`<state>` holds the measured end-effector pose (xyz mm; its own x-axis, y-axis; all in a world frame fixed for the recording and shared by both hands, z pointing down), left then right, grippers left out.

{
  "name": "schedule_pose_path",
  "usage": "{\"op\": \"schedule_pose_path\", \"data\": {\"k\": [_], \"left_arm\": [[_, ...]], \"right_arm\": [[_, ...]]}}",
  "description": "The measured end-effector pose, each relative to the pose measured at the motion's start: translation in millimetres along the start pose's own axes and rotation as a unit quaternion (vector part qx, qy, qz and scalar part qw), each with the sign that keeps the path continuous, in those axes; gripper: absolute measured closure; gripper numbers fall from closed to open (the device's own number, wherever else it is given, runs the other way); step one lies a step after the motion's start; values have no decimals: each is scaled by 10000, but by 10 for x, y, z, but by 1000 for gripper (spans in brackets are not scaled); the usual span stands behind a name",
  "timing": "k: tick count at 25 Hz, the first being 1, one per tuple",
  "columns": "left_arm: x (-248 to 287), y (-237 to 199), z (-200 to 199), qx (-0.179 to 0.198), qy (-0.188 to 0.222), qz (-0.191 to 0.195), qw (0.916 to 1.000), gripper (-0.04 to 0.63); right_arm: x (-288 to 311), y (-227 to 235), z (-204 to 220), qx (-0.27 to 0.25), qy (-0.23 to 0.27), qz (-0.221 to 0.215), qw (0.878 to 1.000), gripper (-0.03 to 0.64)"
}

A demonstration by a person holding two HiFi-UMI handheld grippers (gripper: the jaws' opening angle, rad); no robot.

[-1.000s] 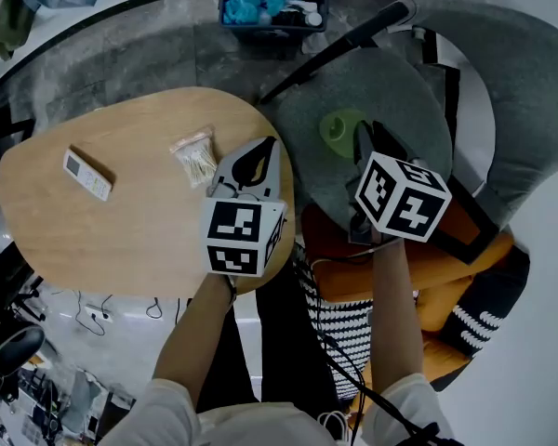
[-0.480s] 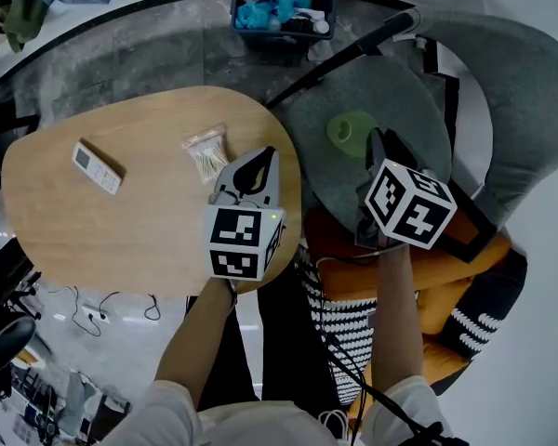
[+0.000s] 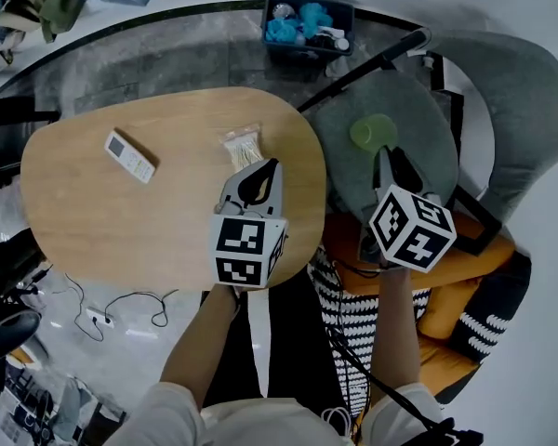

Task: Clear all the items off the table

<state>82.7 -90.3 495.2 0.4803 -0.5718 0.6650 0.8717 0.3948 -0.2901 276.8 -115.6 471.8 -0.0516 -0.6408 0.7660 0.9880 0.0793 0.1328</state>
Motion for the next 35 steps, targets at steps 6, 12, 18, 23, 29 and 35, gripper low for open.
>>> {"op": "schedule_pose_path", "data": {"k": [6,12,18,23,29,35], "left_arm": [[-592,-212,41,-101,84,-80,9999,592],[-1137,-480,47,-354,231,-234,9988,592],[-1413,-752,139,-487,335,-424,9974,592],[-1471,-816,223,-550,366,-455,9968,592],[-1463,-849,320,-620,352,-466,9964,592],[-1488,-1081,402,-817,354,-634,9940,592]], "right_arm": [[-450,-561,247,37,65,-125,9999,540],[-786,-1170,535,16,20,-380,9993,589],[-829,-1514,740,-222,-87,-470,9986,591],[-835,-1581,808,-356,-143,-494,9980,591],[-793,-1646,899,-401,-245,-563,9973,592],[-610,-1906,902,-615,-375,-787,9943,591]]}}
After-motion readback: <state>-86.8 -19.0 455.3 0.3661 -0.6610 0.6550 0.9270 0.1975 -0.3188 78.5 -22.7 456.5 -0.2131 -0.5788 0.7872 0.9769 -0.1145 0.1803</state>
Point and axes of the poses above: the fingertips, and each gripper's own axes: x forward along the fingers, y to its right, z out of its underside, the point moved 1 cm from there along -x, backward along the fingers, and after that the axes turned 1 degree about x, right-handed, at the moved point
